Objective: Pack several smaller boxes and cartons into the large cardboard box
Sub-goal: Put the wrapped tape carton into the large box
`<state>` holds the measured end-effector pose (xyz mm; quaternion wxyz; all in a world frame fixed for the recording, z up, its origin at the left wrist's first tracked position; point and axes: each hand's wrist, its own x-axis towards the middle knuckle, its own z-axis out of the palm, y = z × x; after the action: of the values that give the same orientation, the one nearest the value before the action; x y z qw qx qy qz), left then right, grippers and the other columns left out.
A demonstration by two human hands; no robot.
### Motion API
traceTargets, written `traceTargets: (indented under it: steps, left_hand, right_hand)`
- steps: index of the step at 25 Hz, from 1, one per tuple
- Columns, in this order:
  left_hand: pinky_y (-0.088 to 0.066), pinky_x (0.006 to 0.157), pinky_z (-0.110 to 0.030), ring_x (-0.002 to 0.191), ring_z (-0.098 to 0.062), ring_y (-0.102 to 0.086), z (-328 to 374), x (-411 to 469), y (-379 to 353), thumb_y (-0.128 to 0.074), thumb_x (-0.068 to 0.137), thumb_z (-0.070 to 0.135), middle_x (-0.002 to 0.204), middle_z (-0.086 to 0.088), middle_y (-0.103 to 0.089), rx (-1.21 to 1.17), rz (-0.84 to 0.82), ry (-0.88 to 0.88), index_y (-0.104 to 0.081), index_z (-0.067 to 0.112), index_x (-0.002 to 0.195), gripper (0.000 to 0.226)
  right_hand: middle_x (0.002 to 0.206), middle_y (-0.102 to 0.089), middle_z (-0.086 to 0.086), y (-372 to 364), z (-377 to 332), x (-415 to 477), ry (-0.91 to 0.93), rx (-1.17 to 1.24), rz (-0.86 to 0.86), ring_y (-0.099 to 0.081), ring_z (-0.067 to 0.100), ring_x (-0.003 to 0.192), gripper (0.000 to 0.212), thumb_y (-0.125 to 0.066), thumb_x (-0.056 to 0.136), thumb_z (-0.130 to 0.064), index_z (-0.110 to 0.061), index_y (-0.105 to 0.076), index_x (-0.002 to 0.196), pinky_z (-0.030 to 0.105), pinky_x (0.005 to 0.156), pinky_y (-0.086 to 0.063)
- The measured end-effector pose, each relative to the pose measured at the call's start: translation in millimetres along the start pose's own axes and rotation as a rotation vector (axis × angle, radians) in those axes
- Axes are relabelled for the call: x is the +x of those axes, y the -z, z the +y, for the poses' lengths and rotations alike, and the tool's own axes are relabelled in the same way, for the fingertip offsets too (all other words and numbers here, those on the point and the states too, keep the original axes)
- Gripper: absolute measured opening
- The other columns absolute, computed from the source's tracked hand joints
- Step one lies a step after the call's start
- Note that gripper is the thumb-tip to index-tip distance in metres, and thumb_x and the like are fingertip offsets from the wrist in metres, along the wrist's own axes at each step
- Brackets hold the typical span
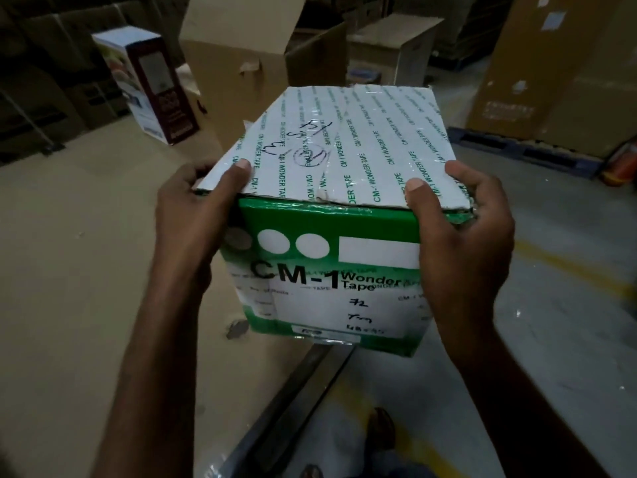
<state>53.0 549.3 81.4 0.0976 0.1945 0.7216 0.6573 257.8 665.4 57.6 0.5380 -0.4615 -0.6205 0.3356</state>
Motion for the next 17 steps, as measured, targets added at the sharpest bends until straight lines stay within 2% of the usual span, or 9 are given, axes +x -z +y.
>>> traceTargets:
  steps: [3, 7, 10, 11, 13, 15, 17]
  left_hand:
    - [-0.055, 0.061, -0.029, 0.077, -0.008, -0.075, 15, -41, 53, -0.079, 0.085, 0.04, 0.087, 0.01, -0.079, 0.044, 0.07, -0.026, -0.077, 0.025, 0.106, 0.026]
    - [-0.054, 0.061, -0.028, 0.076, -0.008, -0.076, 33, -97, 110, -0.079, 0.086, 0.039, 0.086, 0.01, -0.079, 0.087, 0.223, -0.052, -0.077, 0.027, 0.104, 0.022]
    - [-0.054, 0.058, -0.028, 0.072, -0.013, -0.075, 38, -142, 138, -0.077, 0.088, 0.039, 0.091, 0.006, -0.08, 0.087, 0.356, -0.089, -0.075, 0.025, 0.111, 0.027]
    - [-0.055, 0.059, -0.028, 0.076, -0.013, -0.076, 38, -156, 144, -0.077, 0.089, 0.039, 0.095, 0.005, -0.079, 0.073, 0.397, -0.094, -0.074, 0.024, 0.115, 0.03]
    - [-0.056, 0.064, -0.026, 0.088, -0.011, -0.076, 35, -186, 155, -0.077, 0.089, 0.04, 0.103, 0.005, -0.078, 0.047, 0.502, -0.101, -0.072, 0.025, 0.121, 0.035]
    - [-0.056, 0.066, -0.023, 0.094, -0.011, -0.075, 26, -213, 162, -0.077, 0.089, 0.04, 0.109, 0.004, -0.077, 0.041, 0.596, -0.118, -0.071, 0.024, 0.122, 0.038]
    - [-0.057, 0.07, -0.027, 0.098, -0.017, -0.075, 16, -240, 169, -0.077, 0.089, 0.039, 0.111, 0.001, -0.077, 0.044, 0.652, -0.14, -0.071, 0.022, 0.121, 0.037]
  right_hand:
    - [0.091, -0.06, -0.036, 16, -21, -41, 0.047, 0.01, -0.031, -0.069, -0.009, 0.083, 0.034, -0.066, 0.089, -0.059, -0.045, -0.061, 0.119, 0.029, 0.069, -0.06]
    - [0.1, -0.07, -0.026, 27, -41, -69, 0.032, 0.107, -0.166, -0.069, -0.005, 0.086, 0.038, -0.064, 0.085, -0.063, -0.043, -0.066, 0.117, 0.033, 0.074, -0.06]
    - [0.088, -0.065, -0.043, 27, -48, -86, 0.051, 0.231, -0.338, -0.067, -0.009, 0.079, 0.036, -0.068, 0.088, -0.055, -0.037, -0.067, 0.119, 0.027, 0.068, -0.058]
    - [0.09, -0.064, -0.045, 26, -49, -92, 0.071, 0.272, -0.386, -0.068, -0.008, 0.079, 0.035, -0.068, 0.089, -0.055, -0.037, -0.066, 0.119, 0.032, 0.068, -0.059]
    - [0.093, -0.067, -0.036, 26, -54, -104, 0.117, 0.329, -0.475, -0.068, -0.005, 0.082, 0.035, -0.065, 0.088, -0.055, -0.038, -0.065, 0.119, 0.043, 0.07, -0.059]
    - [0.098, -0.064, -0.035, 23, -52, -111, 0.16, 0.358, -0.574, -0.066, -0.006, 0.089, 0.034, -0.065, 0.09, -0.053, -0.039, -0.064, 0.12, 0.045, 0.074, -0.058]
    - [0.108, -0.064, -0.034, 21, -49, -121, 0.198, 0.394, -0.69, -0.064, -0.002, 0.102, 0.034, -0.066, 0.09, -0.052, -0.038, -0.064, 0.122, 0.046, 0.083, -0.057]
